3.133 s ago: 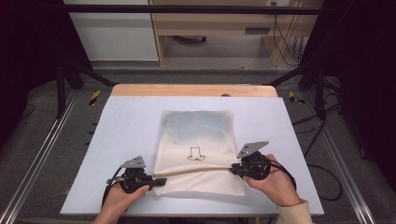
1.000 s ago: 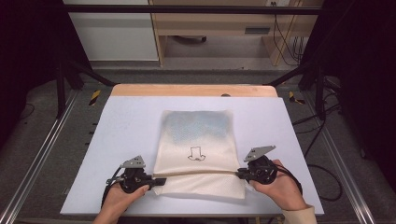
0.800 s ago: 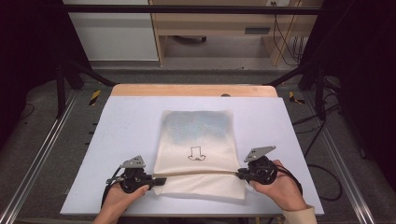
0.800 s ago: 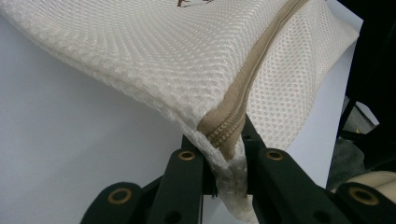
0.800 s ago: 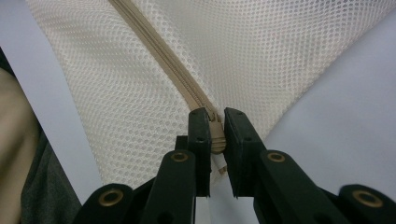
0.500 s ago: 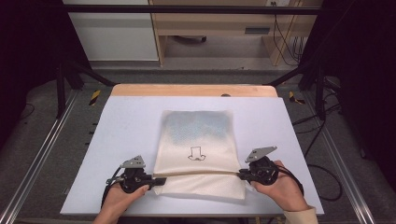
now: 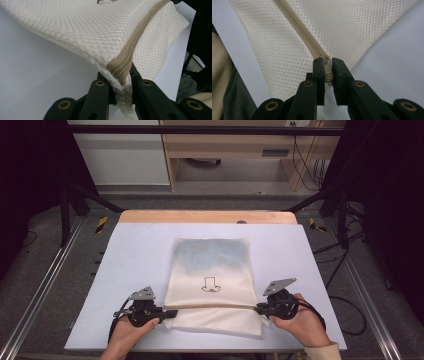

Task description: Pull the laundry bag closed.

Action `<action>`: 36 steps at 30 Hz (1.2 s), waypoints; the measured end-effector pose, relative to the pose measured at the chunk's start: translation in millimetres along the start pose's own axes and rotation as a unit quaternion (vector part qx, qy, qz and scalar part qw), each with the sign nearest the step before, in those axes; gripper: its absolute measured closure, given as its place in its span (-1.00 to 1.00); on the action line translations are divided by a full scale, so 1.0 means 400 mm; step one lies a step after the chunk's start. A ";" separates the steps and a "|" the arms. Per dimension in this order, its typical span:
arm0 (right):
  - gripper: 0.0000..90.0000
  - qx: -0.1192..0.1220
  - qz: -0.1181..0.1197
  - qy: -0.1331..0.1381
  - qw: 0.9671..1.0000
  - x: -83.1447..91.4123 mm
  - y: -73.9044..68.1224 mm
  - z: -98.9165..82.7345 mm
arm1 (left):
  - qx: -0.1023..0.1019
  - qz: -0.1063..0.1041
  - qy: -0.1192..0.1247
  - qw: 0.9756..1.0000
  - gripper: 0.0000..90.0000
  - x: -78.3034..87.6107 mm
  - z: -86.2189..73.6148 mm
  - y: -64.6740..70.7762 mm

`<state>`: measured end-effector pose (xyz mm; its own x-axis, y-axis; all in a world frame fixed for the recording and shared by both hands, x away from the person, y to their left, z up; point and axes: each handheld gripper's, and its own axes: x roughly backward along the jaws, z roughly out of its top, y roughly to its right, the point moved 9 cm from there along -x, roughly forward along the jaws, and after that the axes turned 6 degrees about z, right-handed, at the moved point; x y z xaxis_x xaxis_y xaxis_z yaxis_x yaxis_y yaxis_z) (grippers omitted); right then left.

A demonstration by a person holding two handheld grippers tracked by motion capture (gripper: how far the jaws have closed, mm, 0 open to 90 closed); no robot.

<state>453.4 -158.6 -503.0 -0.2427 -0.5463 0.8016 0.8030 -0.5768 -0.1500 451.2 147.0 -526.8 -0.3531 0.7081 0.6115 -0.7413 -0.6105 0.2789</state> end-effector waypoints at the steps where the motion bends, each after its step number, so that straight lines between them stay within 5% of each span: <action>1: 0.82 0.002 0.000 -0.003 1.000 -0.002 0.001 -0.002 | 0.002 0.001 -0.002 1.000 0.85 -0.001 -0.001 0.000; 10: 0.76 0.005 0.012 -0.022 1.000 -0.028 -0.009 -0.013 | 0.008 0.009 0.002 1.000 0.63 0.003 0.002 0.008; 13: 0.48 0.023 0.015 -0.013 1.000 -0.036 -0.019 -0.004 | 0.008 0.019 0.003 1.000 0.46 0.004 0.003 0.009; 19: -0.26 0.019 -0.026 0.017 0.999 -0.048 -0.015 0.035 | 0.010 0.049 0.000 0.999 -0.05 0.008 0.001 0.003; 23: -0.46 0.016 -0.046 0.032 0.998 -0.065 -0.014 0.053 | 0.016 0.070 -0.004 0.997 -0.33 0.020 -0.004 -0.011; 32: -0.76 0.018 -0.037 0.051 0.998 -0.082 -0.030 0.075 | 0.015 0.102 0.031 0.994 -0.58 0.056 0.020 -0.031; 36: -0.81 0.010 -0.052 0.059 0.997 -0.082 -0.024 0.086 | 0.014 0.120 0.044 0.992 -0.66 0.070 0.029 -0.045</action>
<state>472.5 -114.1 -507.9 -0.3874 -0.5522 0.7383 0.7801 -0.6231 -0.0567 461.4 173.4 -506.0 -0.5668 0.5679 0.5968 -0.6136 -0.7744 0.1542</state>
